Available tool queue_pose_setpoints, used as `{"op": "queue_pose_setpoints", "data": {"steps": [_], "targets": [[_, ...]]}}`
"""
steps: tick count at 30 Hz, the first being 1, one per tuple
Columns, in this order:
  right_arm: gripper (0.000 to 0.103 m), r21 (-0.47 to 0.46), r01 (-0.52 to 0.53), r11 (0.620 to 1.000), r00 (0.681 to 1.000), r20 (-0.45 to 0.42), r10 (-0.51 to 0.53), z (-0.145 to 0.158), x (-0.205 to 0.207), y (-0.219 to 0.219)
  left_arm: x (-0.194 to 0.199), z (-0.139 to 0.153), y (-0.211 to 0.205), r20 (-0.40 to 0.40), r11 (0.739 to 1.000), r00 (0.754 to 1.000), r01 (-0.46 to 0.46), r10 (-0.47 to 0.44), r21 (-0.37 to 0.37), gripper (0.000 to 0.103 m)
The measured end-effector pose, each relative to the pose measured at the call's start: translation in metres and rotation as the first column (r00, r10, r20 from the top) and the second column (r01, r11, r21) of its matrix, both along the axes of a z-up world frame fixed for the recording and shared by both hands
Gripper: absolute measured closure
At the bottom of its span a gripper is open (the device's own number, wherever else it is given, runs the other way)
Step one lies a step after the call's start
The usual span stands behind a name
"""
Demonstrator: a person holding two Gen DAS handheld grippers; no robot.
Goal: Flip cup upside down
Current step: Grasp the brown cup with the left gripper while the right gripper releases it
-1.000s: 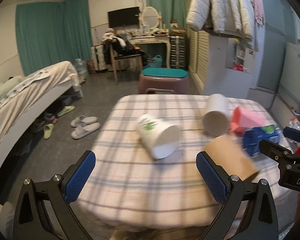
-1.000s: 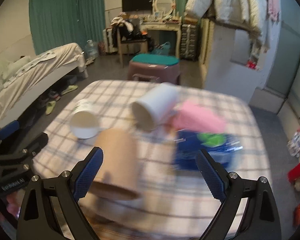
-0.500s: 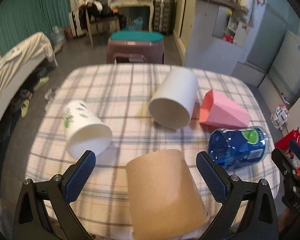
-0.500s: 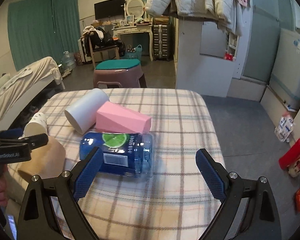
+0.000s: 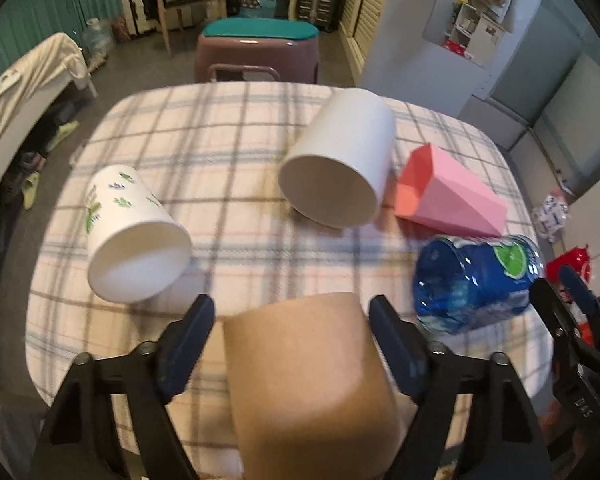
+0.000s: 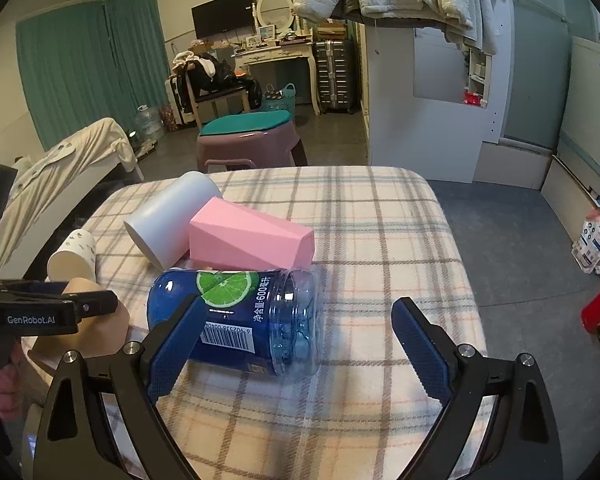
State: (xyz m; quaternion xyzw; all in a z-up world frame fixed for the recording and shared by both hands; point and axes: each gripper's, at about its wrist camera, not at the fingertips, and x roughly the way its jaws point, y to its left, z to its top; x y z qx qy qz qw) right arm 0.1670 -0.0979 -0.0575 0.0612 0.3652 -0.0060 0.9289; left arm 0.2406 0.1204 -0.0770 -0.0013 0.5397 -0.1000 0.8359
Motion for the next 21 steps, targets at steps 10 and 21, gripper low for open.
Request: {"op": "queue_pose_setpoints", "data": {"steps": [10, 21], "targets": [[0.009, 0.007, -0.005, 1.000, 1.000, 0.028, 0.005, 0.010, -0.018, 0.009, -0.001, -0.009, -0.002, -0.095, 0.998, 0.995, 0.046, -0.041, 0.044, 0.022], [0.009, 0.016, 0.010, 1.000, 0.999, 0.038, -0.010, 0.012, -0.026, 0.002, -0.008, 0.000, -0.011, -0.077, 0.993, 0.992, 0.108, -0.105, 0.044, 0.023]]}}
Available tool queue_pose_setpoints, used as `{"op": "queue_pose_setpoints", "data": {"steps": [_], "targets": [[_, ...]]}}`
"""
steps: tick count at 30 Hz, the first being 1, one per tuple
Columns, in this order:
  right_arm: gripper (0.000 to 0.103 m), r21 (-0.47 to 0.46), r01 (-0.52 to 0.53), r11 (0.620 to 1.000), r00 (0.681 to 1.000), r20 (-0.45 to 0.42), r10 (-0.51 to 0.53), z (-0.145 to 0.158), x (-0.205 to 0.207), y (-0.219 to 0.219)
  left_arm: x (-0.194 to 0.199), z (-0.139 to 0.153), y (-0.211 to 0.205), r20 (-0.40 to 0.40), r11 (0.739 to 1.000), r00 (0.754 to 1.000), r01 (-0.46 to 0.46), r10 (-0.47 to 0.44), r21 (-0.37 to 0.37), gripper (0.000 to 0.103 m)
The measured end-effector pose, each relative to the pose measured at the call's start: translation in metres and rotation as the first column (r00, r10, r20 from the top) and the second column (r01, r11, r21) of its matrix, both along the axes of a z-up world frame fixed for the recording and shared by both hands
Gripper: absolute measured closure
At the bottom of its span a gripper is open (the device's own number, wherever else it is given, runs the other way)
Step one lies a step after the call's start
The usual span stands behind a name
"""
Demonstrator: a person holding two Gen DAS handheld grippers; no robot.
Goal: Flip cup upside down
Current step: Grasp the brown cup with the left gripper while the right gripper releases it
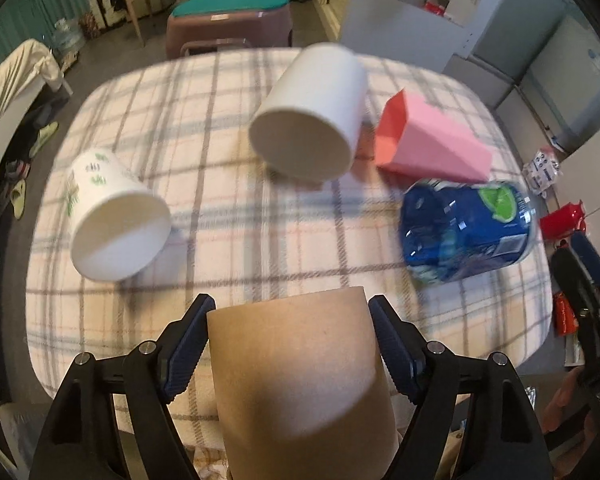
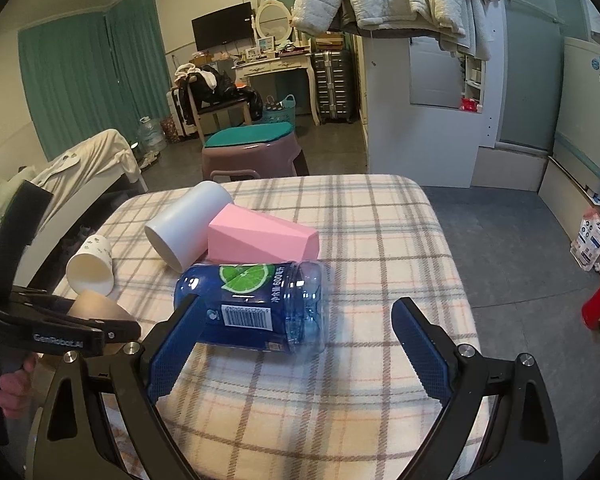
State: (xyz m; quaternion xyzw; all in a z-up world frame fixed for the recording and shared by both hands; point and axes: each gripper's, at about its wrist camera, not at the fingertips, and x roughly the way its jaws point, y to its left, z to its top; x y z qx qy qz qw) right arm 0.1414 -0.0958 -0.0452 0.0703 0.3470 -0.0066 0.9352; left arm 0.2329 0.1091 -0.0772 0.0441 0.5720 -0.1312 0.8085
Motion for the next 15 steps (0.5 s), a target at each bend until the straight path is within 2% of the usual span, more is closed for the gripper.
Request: {"op": "queue_pose_setpoints", "data": {"steps": [4, 7, 9, 12, 15], "targets": [[0.009, 0.000, 0.000, 1.000, 1.000, -0.001, 0.000, 0.000, 0.000, -0.001, -0.002, 0.022, -0.001, 0.096, 1.000, 0.995, 0.007, -0.007, -0.005, 0.023], [0.009, -0.001, -0.001, 1.000, 1.000, -0.003, 0.001, -0.001, 0.000, 0.000, -0.006, 0.042, 0.000, 0.199, 1.000, 0.980, 0.007, -0.006, -0.003, 0.023], [0.009, -0.004, -0.001, 1.000, 1.000, -0.003, 0.001, -0.002, 0.000, 0.001, -0.011, 0.053, 0.000, 0.274, 1.000, 0.962, 0.014, -0.008, -0.019, 0.023], [0.009, -0.006, -0.002, 1.000, 1.000, -0.009, 0.002, -0.003, 0.000, 0.002, -0.013, 0.062, 0.001, 0.403, 1.000, 0.915, -0.002, 0.003, -0.001, 0.023], [0.009, -0.012, -0.007, 1.000, 1.000, -0.015, 0.006, -0.005, 0.000, 0.004, -0.009, 0.056, 0.002, 0.455, 1.000, 0.890, -0.022, 0.025, -0.012, 0.023]]}}
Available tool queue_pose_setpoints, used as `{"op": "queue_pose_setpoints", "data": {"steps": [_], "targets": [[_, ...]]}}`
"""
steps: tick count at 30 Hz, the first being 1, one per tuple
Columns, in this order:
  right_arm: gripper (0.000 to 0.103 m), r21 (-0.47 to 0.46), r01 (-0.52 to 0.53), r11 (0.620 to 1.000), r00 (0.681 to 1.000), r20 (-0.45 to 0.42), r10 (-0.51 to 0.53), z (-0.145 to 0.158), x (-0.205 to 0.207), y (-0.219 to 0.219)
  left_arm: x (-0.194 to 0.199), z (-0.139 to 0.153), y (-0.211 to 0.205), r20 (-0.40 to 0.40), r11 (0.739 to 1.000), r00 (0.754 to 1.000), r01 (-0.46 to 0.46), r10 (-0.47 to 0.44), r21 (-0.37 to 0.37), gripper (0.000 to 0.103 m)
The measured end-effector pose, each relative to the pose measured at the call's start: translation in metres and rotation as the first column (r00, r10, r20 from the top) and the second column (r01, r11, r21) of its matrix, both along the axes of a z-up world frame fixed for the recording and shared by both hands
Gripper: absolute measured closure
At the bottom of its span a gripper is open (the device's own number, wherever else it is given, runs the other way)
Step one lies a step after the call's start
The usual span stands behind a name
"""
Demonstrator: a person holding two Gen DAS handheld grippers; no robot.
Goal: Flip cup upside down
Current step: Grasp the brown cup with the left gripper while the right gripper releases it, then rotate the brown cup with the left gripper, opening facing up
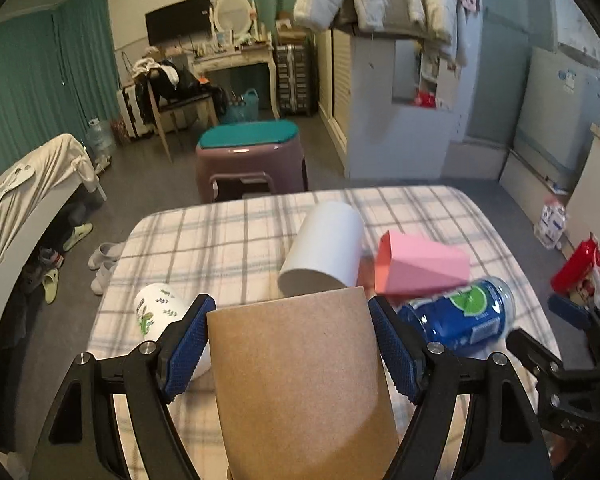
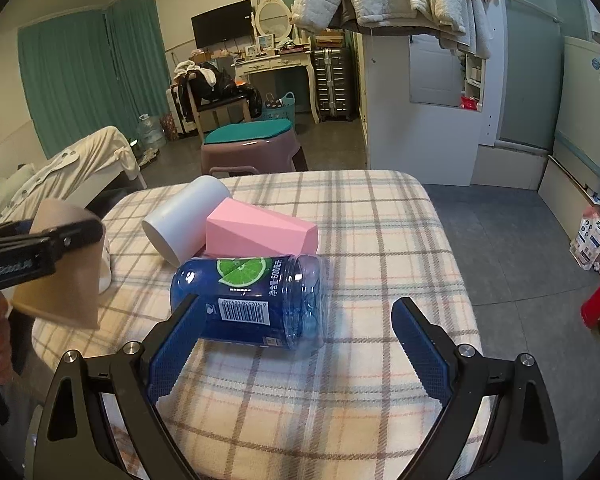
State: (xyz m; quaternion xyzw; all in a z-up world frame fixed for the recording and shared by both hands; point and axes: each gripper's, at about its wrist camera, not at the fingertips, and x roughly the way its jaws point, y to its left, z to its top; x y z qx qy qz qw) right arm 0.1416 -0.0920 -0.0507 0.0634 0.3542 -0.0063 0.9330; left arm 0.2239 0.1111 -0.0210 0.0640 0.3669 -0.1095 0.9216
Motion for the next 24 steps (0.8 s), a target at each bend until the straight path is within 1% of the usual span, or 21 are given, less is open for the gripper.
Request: {"op": "queue_pose_setpoints", "data": {"steps": [3, 5, 7, 10, 12, 13, 14, 16, 18, 24], "targets": [[0.009, -0.008, -0.007, 1.000, 1.000, -0.009, 0.006, -0.002, -0.001, 0.003, 0.007, -0.013, -0.002, 0.031, 1.000, 0.999, -0.030, 0.030, 0.004, 0.023], [0.009, -0.014, -0.008, 1.000, 1.000, -0.014, 0.008, -0.004, -0.002, 0.003, 0.010, -0.019, -0.002, 0.050, 0.999, 0.998, -0.033, 0.034, -0.020, 0.023], [0.009, -0.020, -0.008, 1.000, 1.000, -0.019, 0.007, -0.005, -0.002, 0.003, 0.011, -0.026, -0.004, 0.075, 0.999, 0.996, -0.039, 0.040, -0.028, 0.023], [0.009, -0.025, 0.004, 1.000, 1.000, -0.023, -0.004, -0.007, -0.001, 0.001, 0.007, -0.036, -0.005, 0.134, 0.999, 0.990, -0.035, 0.037, -0.016, 0.023], [0.009, -0.025, 0.012, 1.000, 1.000, -0.024, -0.012, -0.008, 0.000, 0.000, 0.004, -0.043, -0.006, 0.156, 0.999, 0.987, -0.033, 0.033, -0.007, 0.023], [0.009, -0.026, 0.013, 1.000, 1.000, -0.023, -0.014, -0.008, 0.000, -0.001, 0.004, -0.047, -0.006, 0.150, 1.000, 0.988, -0.028, 0.028, -0.003, 0.023], [0.009, -0.027, 0.013, 1.000, 1.000, -0.021, -0.014, -0.007, 0.000, -0.001, 0.001, -0.051, -0.005, 0.160, 1.000, 0.987, -0.026, 0.027, -0.010, 0.023], [0.009, -0.030, 0.011, 1.000, 1.000, -0.020, -0.011, -0.007, 0.001, 0.001, -0.005, -0.051, -0.004, 0.181, 1.000, 0.983, -0.017, 0.019, -0.014, 0.023], [0.009, -0.032, 0.007, 0.999, 1.000, -0.023, -0.007, -0.007, 0.002, 0.003, -0.010, -0.050, -0.004, 0.188, 1.000, 0.982, -0.002, 0.002, 0.000, 0.023], [0.009, -0.039, -0.011, 0.999, 1.000, -0.020, 0.010, -0.003, 0.000, 0.011, -0.029, -0.047, -0.004, 0.168, 0.999, 0.985, 0.032, -0.036, 0.028, 0.023]]}}
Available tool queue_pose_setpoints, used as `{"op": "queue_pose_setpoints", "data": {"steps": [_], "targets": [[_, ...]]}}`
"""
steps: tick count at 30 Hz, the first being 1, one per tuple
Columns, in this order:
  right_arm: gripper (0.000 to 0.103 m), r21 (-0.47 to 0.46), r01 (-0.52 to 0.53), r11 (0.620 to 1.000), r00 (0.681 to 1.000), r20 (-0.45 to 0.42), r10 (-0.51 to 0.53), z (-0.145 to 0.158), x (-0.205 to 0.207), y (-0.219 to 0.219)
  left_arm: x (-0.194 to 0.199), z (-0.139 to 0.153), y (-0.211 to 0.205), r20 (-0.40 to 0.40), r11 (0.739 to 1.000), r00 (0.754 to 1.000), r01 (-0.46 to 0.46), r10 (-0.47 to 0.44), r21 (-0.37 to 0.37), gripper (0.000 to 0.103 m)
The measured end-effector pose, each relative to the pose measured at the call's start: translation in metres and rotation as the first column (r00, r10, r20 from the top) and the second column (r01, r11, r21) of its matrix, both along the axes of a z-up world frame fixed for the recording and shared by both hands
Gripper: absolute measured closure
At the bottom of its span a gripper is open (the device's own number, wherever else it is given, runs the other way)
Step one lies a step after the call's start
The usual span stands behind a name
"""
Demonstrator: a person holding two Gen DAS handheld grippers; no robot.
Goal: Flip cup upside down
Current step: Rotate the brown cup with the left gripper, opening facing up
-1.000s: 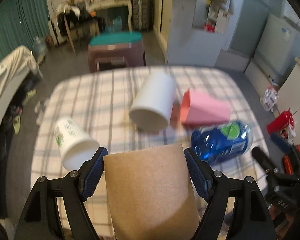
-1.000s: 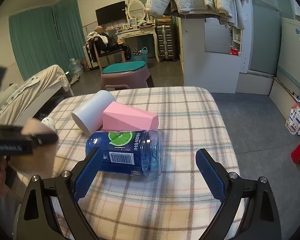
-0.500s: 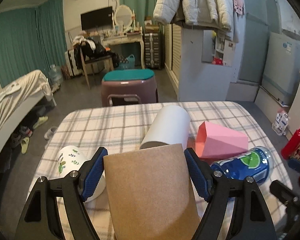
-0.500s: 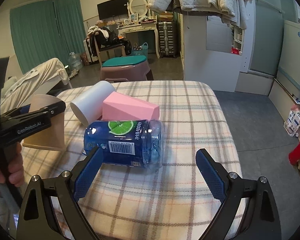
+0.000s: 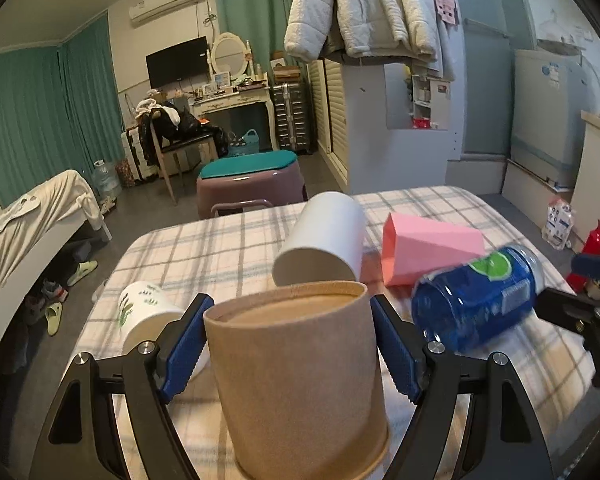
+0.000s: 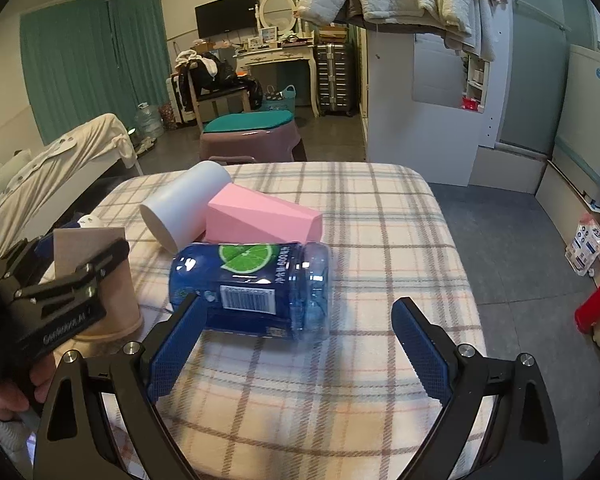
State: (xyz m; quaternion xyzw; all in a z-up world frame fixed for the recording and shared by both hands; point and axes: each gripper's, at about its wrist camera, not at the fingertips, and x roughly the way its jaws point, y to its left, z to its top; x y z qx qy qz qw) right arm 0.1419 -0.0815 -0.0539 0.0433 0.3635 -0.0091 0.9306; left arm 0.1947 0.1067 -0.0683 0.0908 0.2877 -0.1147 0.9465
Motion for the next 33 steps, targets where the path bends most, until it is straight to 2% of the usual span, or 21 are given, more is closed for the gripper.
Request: {"op": "queue_pose_setpoints", "data": {"steps": [4, 13, 18, 22, 25, 28, 33], "targets": [[0.009, -0.004, -0.004, 1.000, 1.000, 0.006, 0.004, 0.003, -0.005, 0.004, -0.006, -0.006, 0.004, -0.070, 1.000, 0.997, 0.013, -0.014, -0.013, 0.023], [0.009, -0.013, -0.009, 1.000, 1.000, 0.011, 0.009, 0.008, -0.013, 0.008, -0.012, 0.000, 0.005, -0.042, 1.000, 0.999, 0.014, -0.015, -0.025, 0.026], [0.009, -0.019, -0.005, 1.000, 1.000, 0.006, 0.005, 0.008, -0.016, 0.009, 0.000, 0.003, 0.002, -0.027, 0.999, 1.000, 0.009, -0.010, -0.032, 0.026], [0.009, -0.026, -0.004, 1.000, 1.000, 0.006, 0.005, 0.009, -0.018, 0.010, 0.007, -0.002, 0.001, -0.045, 1.000, 0.999, 0.003, -0.005, -0.023, 0.026], [0.009, -0.030, -0.003, 1.000, 1.000, 0.009, 0.003, 0.010, -0.020, 0.011, 0.009, -0.003, 0.002, -0.065, 0.999, 0.998, 0.011, -0.014, -0.037, 0.024], [0.009, -0.032, -0.003, 0.999, 1.000, 0.011, 0.003, 0.013, -0.022, 0.013, 0.006, 0.001, 0.005, -0.064, 0.999, 0.998, 0.009, -0.012, -0.049, 0.014], [0.009, -0.042, -0.010, 0.999, 0.999, 0.033, 0.011, 0.020, -0.029, 0.020, -0.004, 0.018, 0.011, -0.041, 0.998, 0.999, 0.002, -0.005, -0.069, 0.010]]}}
